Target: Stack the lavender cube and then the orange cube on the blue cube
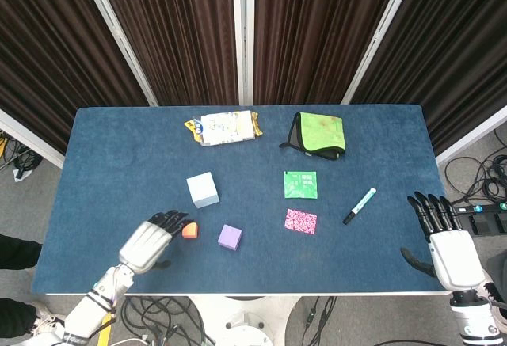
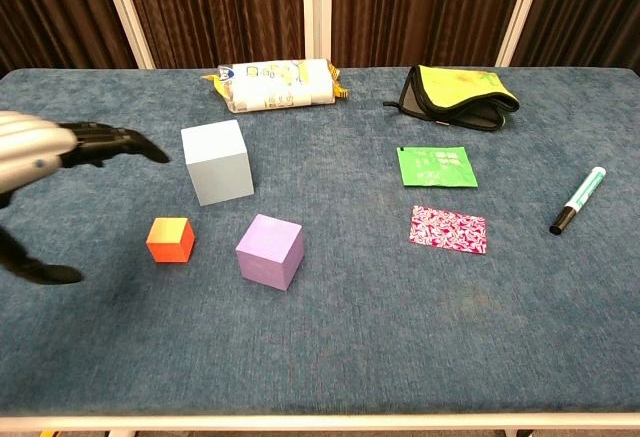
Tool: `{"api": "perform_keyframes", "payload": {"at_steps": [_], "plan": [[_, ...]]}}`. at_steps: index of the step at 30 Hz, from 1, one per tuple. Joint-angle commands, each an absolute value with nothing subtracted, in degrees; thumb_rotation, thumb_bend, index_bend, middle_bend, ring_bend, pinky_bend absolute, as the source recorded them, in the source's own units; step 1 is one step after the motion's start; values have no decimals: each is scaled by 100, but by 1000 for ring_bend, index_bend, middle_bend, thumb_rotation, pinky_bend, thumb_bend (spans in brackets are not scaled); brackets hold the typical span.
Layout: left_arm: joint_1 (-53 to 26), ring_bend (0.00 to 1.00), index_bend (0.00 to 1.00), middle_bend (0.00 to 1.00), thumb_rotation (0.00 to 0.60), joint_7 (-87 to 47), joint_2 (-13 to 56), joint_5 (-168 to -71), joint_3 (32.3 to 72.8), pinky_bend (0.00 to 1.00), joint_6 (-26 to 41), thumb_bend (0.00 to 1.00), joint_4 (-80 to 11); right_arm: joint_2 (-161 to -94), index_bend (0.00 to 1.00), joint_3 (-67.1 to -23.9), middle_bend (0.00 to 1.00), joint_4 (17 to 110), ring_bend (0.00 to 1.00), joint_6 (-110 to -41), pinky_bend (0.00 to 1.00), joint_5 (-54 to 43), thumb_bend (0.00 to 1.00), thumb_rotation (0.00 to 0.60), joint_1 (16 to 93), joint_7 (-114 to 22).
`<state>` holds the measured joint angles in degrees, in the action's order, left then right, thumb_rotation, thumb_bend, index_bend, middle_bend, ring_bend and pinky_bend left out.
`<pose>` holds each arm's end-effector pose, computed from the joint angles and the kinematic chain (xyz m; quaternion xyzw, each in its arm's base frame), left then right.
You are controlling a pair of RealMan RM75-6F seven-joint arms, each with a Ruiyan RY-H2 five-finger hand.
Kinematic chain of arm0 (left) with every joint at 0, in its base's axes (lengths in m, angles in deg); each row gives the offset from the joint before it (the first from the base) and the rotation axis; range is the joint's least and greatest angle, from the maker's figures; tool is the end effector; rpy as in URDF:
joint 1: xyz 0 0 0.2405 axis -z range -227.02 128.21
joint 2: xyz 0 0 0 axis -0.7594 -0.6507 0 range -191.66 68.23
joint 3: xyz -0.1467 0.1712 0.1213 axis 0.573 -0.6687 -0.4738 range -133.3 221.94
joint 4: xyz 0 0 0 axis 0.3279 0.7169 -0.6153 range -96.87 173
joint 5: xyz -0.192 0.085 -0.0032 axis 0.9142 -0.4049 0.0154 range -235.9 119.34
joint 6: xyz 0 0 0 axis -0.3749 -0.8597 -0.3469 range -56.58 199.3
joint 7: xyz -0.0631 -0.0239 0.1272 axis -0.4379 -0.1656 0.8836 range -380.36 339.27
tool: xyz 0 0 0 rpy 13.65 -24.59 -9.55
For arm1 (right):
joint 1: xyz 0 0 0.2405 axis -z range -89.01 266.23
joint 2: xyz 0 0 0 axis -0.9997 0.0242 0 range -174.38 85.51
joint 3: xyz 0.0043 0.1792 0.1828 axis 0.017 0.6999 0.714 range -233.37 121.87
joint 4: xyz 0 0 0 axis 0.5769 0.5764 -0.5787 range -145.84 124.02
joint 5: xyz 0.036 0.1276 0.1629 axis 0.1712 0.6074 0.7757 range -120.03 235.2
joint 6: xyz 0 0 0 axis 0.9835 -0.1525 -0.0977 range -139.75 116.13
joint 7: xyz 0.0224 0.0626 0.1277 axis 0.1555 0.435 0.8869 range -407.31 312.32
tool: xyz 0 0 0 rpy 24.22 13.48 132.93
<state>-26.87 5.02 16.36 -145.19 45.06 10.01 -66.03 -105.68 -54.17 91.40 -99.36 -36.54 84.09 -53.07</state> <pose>-0.1780 0.2142 0.0159 -0.7887 -0.3359 -0.3568 0.3712 -0.2612 -0.1703 0.1569 0.6257 -0.3566 0.4293 0.5450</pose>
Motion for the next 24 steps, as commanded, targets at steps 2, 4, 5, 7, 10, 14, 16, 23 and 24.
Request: {"api": "perform_keyframes", "payload": {"at_steps": [2, 4, 5, 7, 10, 14, 16, 23, 24], "plan": [[-2459, 147, 187, 235, 600, 725, 1864, -14313, 4623, 246, 1251, 122, -6663, -10551, 23, -5413, 46, 9144, 0, -9944, 0, -3653, 131, 600, 8412, -5279], [-2346, 147, 187, 236, 600, 851, 2009, -14241, 4656, 246, 1357, 124, -6647, -10537, 22, -5399, 46, 9147, 0, -9958, 0, -3642, 130, 600, 8414, -5245], [-2301, 147, 187, 238, 600, 898, 2083, -14227, 4672, 247, 1384, 125, -6618, -10530, 22, -5394, 46, 9148, 0, -9962, 0, -3636, 130, 600, 8415, -5227], [-2218, 154, 188, 250, 600, 1010, 2251, -14278, 4691, 248, 1392, 127, -6502, -10515, 22, -5386, 46, 9146, 0, -9970, 0, -3622, 131, 600, 8418, -5187], [-2087, 171, 198, 278, 600, 1064, 2516, -14379, 4696, 255, 1424, 131, -6235, -10489, 22, -5365, 46, 9145, 0, -9971, 0, -3589, 130, 600, 8415, -5118], [-1906, 172, 206, 282, 600, 1042, 2724, -14266, 4734, 257, 1603, 143, -5965, -10468, 23, -5345, 47, 9141, 0, -9965, 0, -3557, 130, 600, 8409, -5063], [-1827, 172, 206, 283, 600, 1038, 2797, -14218, 4760, 257, 1661, 146, -5858, -10467, 23, -5345, 47, 9140, 0, -9959, 0, -3552, 130, 600, 8409, -5058], [-1636, 172, 208, 283, 600, 992, 3018, -14099, 4816, 257, 1732, 150, -5650, -10483, 23, -5343, 49, 9127, 0, -9962, 0, -3558, 130, 600, 8409, -5064], [-1610, 172, 209, 283, 600, 997, 3046, -14080, 4819, 257, 1748, 153, -5627, -10484, 22, -5343, 49, 9124, 0, -9963, 0, -3557, 129, 600, 8411, -5062]]}}
